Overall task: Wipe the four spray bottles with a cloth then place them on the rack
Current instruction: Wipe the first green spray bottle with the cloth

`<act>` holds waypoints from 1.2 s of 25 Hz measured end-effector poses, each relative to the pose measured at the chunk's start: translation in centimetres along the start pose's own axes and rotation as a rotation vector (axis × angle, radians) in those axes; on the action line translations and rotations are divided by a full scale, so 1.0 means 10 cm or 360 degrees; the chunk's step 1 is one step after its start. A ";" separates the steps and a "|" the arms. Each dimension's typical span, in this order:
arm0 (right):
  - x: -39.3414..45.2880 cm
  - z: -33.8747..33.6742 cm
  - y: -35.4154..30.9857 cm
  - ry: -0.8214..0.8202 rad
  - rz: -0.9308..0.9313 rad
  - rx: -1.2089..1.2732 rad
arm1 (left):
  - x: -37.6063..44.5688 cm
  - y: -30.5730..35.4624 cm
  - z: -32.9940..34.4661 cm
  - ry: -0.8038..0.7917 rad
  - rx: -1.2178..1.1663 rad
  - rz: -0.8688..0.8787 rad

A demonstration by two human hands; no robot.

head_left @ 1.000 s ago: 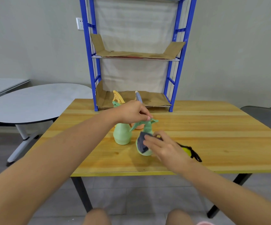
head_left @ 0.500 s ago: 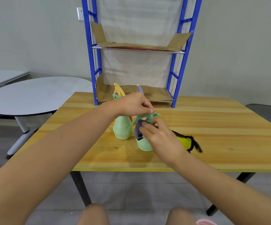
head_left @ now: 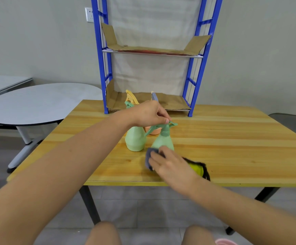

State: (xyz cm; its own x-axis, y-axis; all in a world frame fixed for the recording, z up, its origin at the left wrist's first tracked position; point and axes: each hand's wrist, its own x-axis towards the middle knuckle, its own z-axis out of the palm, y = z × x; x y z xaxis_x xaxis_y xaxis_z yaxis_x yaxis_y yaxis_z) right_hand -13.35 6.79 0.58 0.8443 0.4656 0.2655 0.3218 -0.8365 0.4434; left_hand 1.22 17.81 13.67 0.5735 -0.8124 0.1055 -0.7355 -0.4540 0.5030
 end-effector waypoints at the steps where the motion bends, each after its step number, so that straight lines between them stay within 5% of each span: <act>1: -0.10 0.00 -0.03 -0.0019 -0.0086 0.0011 | 0.00 0.00 0.00 -0.0006 0.0004 -0.0001; 7: -0.18 -0.22 0.50 0.0545 0.0126 0.0120 | -0.03 -0.01 -0.03 -0.0035 0.0018 0.0006; 12: -0.49 0.17 0.37 0.0254 -0.0482 -0.0113 | -0.02 -0.02 -0.02 -0.0043 0.0004 -0.0011; 17: -0.27 -0.05 0.73 0.0738 0.0015 0.0215 | -0.02 -0.04 -0.02 -0.0026 -0.0007 0.0015; 22: -0.59 0.25 0.46 0.0504 -0.0399 0.0118 | -0.03 -0.06 -0.01 -0.0024 -0.0015 0.0009; 27: -0.38 0.13 0.82 0.0805 0.0098 0.0309 | -0.04 -0.05 -0.01 -0.0026 0.0006 0.0018; 30: -0.59 0.33 0.64 0.0651 -0.0131 0.0292 | -0.03 -0.05 -0.01 -0.0026 -0.0015 -0.0001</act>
State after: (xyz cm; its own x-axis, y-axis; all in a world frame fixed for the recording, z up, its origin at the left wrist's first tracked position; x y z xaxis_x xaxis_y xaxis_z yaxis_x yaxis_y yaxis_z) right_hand -14.86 -2.29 -0.97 0.5857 0.5775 0.5687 0.4826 -0.8122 0.3277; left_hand 1.45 18.35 13.47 0.5677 -0.8181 0.0912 -0.7318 -0.4509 0.5110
